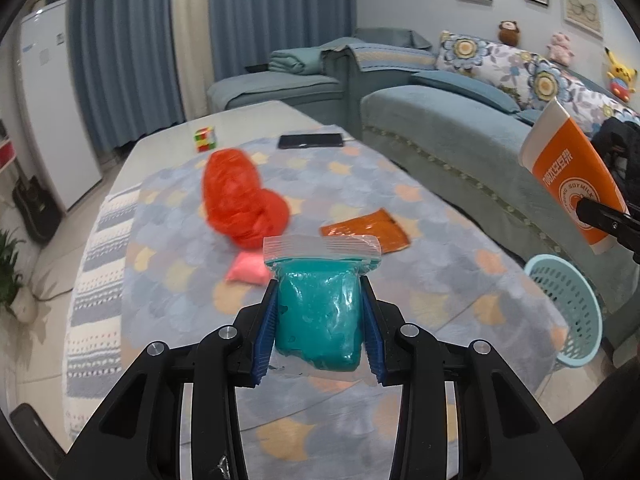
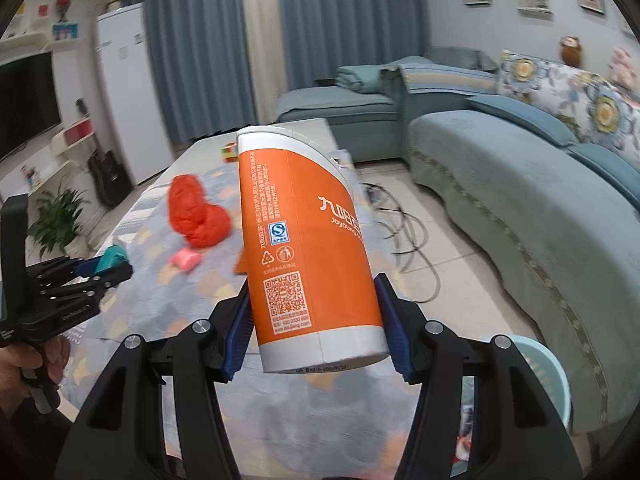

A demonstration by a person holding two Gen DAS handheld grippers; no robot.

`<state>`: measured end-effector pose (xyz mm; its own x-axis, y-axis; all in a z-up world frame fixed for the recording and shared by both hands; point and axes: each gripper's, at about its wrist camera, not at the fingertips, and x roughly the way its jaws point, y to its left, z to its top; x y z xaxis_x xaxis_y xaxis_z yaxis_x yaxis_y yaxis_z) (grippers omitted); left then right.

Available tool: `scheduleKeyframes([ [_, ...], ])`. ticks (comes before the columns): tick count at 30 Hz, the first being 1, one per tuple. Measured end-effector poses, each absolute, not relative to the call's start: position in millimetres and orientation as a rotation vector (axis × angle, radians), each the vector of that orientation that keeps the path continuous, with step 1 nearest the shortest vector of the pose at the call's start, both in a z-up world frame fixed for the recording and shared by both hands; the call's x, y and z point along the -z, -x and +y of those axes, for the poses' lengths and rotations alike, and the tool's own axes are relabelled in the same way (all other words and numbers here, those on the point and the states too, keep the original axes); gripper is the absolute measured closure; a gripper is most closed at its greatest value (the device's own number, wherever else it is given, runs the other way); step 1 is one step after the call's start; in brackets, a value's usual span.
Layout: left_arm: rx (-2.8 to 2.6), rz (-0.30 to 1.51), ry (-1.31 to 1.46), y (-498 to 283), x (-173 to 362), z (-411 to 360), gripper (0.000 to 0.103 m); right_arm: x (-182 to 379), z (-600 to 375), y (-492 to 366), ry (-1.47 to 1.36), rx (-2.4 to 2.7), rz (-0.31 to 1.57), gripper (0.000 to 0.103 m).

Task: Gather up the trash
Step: 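Carry the teal bag and orange container to the blue basket and release both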

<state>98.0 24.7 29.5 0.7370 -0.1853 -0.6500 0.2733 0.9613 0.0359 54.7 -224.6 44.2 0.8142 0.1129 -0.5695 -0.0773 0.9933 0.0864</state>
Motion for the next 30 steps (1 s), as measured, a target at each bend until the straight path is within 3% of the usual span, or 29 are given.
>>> scheduleKeyframes([
  [13, 0.522, 0.607, -0.203, -69.1, -43.8, -66.8, 0.067, -37.7, -349.9, -13.7, -0.167, 0.111, 0.574, 0.050],
  [30, 0.857, 0.680, -0.212, -35.0, 0.5, -207.0, 0.067, -18.4, -422.3, 9.6, -0.197, 0.269, 0.635, 0.050],
])
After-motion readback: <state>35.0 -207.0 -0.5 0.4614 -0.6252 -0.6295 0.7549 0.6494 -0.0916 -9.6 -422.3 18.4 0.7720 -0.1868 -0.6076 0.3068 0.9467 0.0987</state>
